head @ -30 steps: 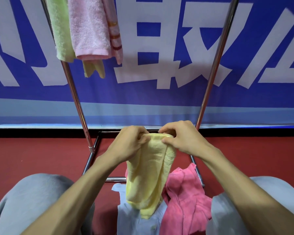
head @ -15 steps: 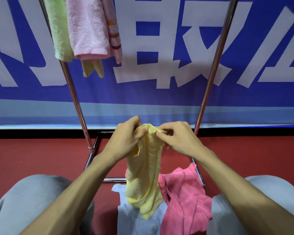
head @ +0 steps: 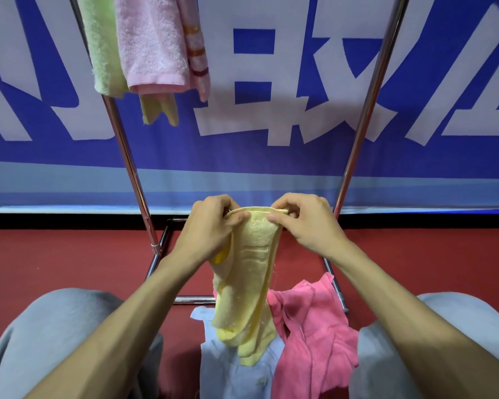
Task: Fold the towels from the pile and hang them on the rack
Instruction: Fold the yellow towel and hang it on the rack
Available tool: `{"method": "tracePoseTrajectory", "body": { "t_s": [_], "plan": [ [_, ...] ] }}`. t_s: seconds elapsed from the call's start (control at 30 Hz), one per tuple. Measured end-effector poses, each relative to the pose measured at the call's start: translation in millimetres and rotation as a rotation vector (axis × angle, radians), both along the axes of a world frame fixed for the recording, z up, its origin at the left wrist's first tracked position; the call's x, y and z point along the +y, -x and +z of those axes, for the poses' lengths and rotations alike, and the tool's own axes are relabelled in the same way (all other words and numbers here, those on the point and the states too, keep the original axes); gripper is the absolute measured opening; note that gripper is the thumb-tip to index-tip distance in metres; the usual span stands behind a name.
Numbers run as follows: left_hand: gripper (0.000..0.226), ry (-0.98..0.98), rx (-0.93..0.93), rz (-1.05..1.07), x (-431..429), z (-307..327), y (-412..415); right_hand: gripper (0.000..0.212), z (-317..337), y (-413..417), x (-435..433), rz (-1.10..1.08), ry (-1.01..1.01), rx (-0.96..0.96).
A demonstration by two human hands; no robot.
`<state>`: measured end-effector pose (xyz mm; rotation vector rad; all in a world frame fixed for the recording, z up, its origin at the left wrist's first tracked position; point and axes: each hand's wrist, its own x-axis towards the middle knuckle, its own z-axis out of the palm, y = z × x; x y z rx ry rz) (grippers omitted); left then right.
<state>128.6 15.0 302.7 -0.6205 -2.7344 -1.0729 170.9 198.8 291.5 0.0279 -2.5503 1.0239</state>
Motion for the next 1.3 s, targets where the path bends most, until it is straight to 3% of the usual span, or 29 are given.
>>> {"method": "tracePoseTrajectory", "body": {
  "t_s": [0.13,0.3,0.63,0.83,0.93,1.17,1.3],
  "plan": [
    [0.026,0.018,0.018,-0.001,1,-2,0,0.005,-7,-1,-1,0.093,-0.104,-0.017],
    [0.031,-0.018,-0.001,-0.047,2,0,-1,0.017,-9,-1,-10,0.159,-0.015,-0.058],
    [0.03,0.032,-0.076,-0.134,-1,-2,3,0.007,-11,-4,0,0.171,-0.338,-0.054],
    [0.032,-0.072,-0.172,-0.119,0,-5,6,0.013,-3,-3,1,0.054,-0.121,-0.025],
    [0.031,-0.1,-0.22,-0.135,2,-7,5,0.013,-1,-2,2,-0.005,-0.104,0.003],
    [0.03,-0.036,-0.166,-0.208,11,-12,-3,0.016,7,-3,7,-0.021,-0.124,0.029],
    [0.031,0.158,-0.09,-0.246,16,-19,-11,0.019,10,-4,11,-0.063,-0.149,0.062]
  ]
}}
